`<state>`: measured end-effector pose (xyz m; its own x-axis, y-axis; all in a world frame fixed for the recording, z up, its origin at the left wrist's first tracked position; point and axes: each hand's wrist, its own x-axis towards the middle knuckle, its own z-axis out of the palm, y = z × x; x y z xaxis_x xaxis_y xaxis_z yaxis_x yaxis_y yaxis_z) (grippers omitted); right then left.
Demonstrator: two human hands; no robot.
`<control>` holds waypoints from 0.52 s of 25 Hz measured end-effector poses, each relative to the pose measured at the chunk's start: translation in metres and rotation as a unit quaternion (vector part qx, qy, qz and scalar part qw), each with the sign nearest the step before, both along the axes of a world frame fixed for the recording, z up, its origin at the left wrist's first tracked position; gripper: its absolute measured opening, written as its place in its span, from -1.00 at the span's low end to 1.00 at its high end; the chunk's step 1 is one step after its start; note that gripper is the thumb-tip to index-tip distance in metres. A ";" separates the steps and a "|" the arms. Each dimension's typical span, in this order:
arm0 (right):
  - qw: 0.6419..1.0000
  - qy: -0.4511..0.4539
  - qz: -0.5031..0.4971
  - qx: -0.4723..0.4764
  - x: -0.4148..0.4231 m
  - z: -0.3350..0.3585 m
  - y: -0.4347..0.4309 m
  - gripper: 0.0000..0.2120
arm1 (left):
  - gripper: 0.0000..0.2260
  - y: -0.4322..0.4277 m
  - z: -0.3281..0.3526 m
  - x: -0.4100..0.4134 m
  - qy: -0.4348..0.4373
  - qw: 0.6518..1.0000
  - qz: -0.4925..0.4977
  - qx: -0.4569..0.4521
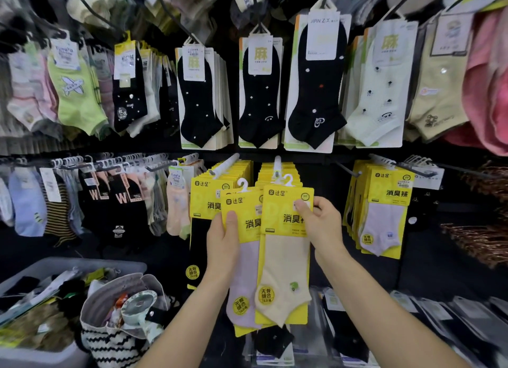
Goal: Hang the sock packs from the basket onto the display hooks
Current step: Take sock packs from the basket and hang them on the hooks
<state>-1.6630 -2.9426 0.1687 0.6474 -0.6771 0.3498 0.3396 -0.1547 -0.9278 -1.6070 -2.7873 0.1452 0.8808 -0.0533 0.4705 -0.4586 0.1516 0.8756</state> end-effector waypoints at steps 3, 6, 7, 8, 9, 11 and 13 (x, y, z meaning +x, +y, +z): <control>1.000 0.004 -0.018 -0.005 0.008 0.012 -0.005 -0.92 | -0.82 0.013 -0.005 0.008 -0.001 1.000 0.021 0.003; 0.998 0.033 -0.029 -0.048 0.017 0.016 -0.001 -0.89 | -0.82 0.030 -0.007 0.010 -0.011 0.998 0.056 0.008; 0.997 0.037 -0.036 -0.057 0.020 0.015 0.001 -0.88 | -0.80 0.036 -0.007 0.012 -0.011 0.998 0.063 0.012; 0.996 0.041 -0.044 -0.064 0.023 0.013 0.002 -0.88 | -0.79 0.042 -0.008 0.014 -0.008 0.998 0.066 0.016; 0.995 0.048 -0.051 -0.073 0.025 0.011 0.003 -0.88 | -0.81 0.047 -0.009 0.017 -0.003 0.997 0.069 0.020; 0.992 0.061 -0.066 -0.091 0.029 0.006 0.005 -0.85 | -0.81 0.053 -0.009 0.020 0.006 0.997 0.075 0.028; 0.990 0.063 -0.077 -0.101 0.033 0.003 0.006 -0.77 | -0.78 0.052 -0.005 0.017 -0.004 0.998 0.065 0.026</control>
